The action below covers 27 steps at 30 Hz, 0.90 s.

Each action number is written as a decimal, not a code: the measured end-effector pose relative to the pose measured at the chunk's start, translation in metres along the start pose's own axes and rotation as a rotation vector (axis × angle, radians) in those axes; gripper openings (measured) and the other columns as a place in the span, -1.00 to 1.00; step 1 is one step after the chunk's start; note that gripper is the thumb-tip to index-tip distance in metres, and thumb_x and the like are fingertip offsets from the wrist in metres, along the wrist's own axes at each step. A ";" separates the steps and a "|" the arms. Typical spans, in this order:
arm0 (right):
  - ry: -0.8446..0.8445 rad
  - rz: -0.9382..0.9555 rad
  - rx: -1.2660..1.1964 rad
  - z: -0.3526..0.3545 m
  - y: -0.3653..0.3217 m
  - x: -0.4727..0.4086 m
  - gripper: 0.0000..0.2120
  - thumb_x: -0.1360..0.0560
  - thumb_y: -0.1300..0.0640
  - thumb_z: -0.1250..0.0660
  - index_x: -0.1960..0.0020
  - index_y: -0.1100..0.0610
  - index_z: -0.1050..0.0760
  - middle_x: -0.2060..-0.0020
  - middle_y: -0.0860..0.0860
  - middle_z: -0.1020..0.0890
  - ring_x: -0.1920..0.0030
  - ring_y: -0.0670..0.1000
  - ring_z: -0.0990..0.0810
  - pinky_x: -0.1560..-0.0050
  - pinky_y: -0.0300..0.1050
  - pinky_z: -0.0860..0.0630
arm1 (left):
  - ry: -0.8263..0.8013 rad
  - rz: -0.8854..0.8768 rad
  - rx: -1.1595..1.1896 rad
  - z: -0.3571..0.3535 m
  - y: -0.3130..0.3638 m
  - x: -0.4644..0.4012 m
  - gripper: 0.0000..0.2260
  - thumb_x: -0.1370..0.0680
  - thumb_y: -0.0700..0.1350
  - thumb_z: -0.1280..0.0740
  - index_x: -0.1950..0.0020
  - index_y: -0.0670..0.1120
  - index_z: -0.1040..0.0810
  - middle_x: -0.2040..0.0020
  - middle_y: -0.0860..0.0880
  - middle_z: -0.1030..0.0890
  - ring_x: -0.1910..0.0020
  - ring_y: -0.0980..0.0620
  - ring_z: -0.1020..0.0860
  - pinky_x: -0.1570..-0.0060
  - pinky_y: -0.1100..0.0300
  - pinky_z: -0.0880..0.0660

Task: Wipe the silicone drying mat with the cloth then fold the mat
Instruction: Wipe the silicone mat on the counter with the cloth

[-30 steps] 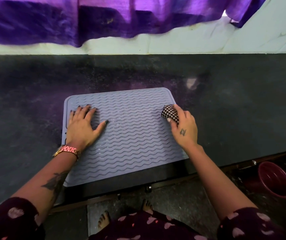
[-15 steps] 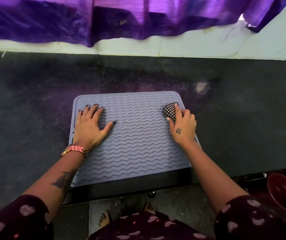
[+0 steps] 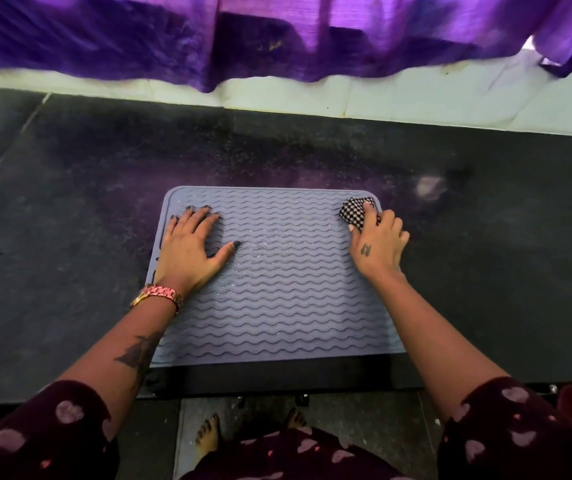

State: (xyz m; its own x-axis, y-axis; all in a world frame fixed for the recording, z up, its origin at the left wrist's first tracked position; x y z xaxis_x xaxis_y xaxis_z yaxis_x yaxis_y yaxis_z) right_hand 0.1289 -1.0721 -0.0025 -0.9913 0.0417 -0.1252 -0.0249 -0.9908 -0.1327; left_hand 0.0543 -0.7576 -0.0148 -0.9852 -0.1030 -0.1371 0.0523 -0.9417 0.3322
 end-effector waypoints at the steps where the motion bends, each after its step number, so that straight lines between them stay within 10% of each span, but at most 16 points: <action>1: 0.006 0.007 -0.049 0.002 0.002 -0.005 -0.53 -0.55 0.01 -0.20 -0.41 0.13 -0.23 -0.18 0.21 -0.39 -0.15 0.22 -0.36 -0.11 0.13 -0.33 | 0.004 -0.001 0.007 0.000 0.000 -0.001 -0.26 -0.41 0.40 0.01 -0.44 -0.02 -0.33 -0.48 -0.03 -0.30 -0.50 -0.06 -0.16 -0.50 -0.02 0.04; 14: 0.080 0.015 -0.041 0.004 -0.012 -0.035 -0.64 -0.51 0.04 -0.25 -0.20 0.23 -0.33 -0.14 0.24 -0.43 -0.11 0.27 -0.40 -0.05 0.14 -0.38 | 0.063 0.012 0.032 0.002 -0.003 0.000 -0.27 -0.41 0.39 -0.04 -0.41 -0.05 -0.37 -0.44 -0.03 -0.36 -0.48 -0.05 -0.22 -0.49 -0.01 0.00; 27: 0.065 -0.072 -0.178 0.006 -0.047 -0.017 -0.46 -0.53 0.01 -0.22 -0.46 0.04 -0.15 -0.18 0.26 -0.41 -0.16 0.23 -0.39 -0.11 0.09 -0.40 | -0.021 -0.033 0.081 -0.003 -0.006 0.001 -0.39 -0.52 0.28 -0.16 -0.47 -0.04 -0.28 -0.51 -0.04 -0.22 -0.51 -0.04 -0.09 -0.50 0.04 0.12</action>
State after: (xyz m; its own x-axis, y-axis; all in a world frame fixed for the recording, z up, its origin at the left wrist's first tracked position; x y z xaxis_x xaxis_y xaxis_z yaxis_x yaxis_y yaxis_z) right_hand 0.1462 -1.0267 0.0118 -0.9771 0.1251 -0.1719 -0.0659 -0.9469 -0.3148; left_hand 0.0537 -0.7530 -0.0202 -0.9895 -0.0643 -0.1297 0.0067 -0.9153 0.4027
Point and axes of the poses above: each hand's wrist, its own x-axis away from the middle knuckle, its own z-axis out of the back of the hand, y = z × x, the point moved 10 cm from there along -x, towards the middle knuckle
